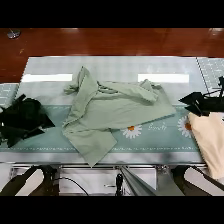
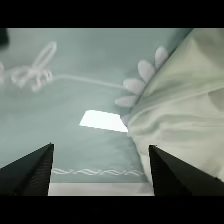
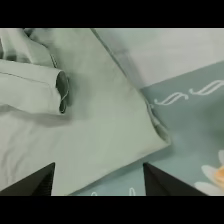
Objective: Fold the shirts.
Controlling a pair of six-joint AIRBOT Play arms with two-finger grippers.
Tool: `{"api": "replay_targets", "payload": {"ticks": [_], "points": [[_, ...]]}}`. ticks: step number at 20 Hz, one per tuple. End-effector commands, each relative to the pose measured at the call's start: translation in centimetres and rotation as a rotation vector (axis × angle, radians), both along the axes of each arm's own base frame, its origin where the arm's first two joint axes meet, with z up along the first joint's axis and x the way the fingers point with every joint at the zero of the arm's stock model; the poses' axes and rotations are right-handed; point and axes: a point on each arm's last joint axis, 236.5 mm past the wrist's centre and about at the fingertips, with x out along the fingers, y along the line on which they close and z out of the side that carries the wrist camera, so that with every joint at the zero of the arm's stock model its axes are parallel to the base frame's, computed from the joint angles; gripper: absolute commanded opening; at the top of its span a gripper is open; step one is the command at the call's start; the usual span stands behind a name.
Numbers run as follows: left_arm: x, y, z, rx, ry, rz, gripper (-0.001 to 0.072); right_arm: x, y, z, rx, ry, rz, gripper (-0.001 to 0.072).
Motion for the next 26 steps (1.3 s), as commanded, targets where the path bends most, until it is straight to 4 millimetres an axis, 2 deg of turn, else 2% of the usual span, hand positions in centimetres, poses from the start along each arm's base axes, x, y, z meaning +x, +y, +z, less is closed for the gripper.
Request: {"api": "replay_targets", "payload": {"ticks": [1,4,6,11,13,15,19,20,21,22,24,26], "points": [[-0.8,-3.1,-1.3,-0.206,-0.146,0.224,0.0703,-1.7,2.4,-0.2,0.087,-0.101,-0.076,0.0634],[-1.9,-5.6,-2.0,-0.325,-0.172,0.217,0.0703,-2.1,3.8,-0.5,0.111,-0.054,-0.06,0.0633],[-2.4,-5.8,-2.9,-0.32,-0.162,0.23,0.0703,-2.2,4.8,-0.5,0.113,-0.05,-0.03,0.0633],[-0.3,-5.5,-2.5,-0.331,-0.233,0.301,0.0703,-2.1,7.0,-0.6,0.113,-0.042,0.021,0.0634],[0.7,-5.6,-2.6,-0.303,-0.269,0.296,0.0703,-1.6,6.9,-0.7,0.105,-0.042,-0.01,0.0634],[1.0,-6.8,-2.8,-0.296,-0.281,0.254,0.0703,-1.3,6.4,-0.7,0.108,-0.037,-0.04,0.0634],[-0.1,-9.6,-4.3,-0.293,-0.219,0.144,0.07,-1.5,5.4,-0.6,0.124,-0.028,-0.077,0.0634],[-0.2,-9.9,-4.6,-0.296,-0.203,0.133,0.0645,-1.6,5.0,-0.6,0.13,-0.024,-0.085,0.0633],[-0.2,-9.9,-4.6,-0.3,-0.195,0.132,0.0368,-1.8,4.5,-0.5,0.136,-0.021,-0.101,0.0633],[-0.1,-9.8,-4.4,-0.298,-0.205,0.123,0.0026,-1.9,3.5,-0.6,0.137,-0.018,-0.127,0.0634],[0.8,-9.7,-3.7,-0.297,-0.228,0.119,0.0019,-3.1,1.0,-1.4,0.103,0.017,-0.172,0.0633],[1.6,-9.6,-2.9,-0.298,-0.251,0.11,0.0019,-5.6,-1.2,-3.9,0.004,0.145,-0.201,0.0634]]}}
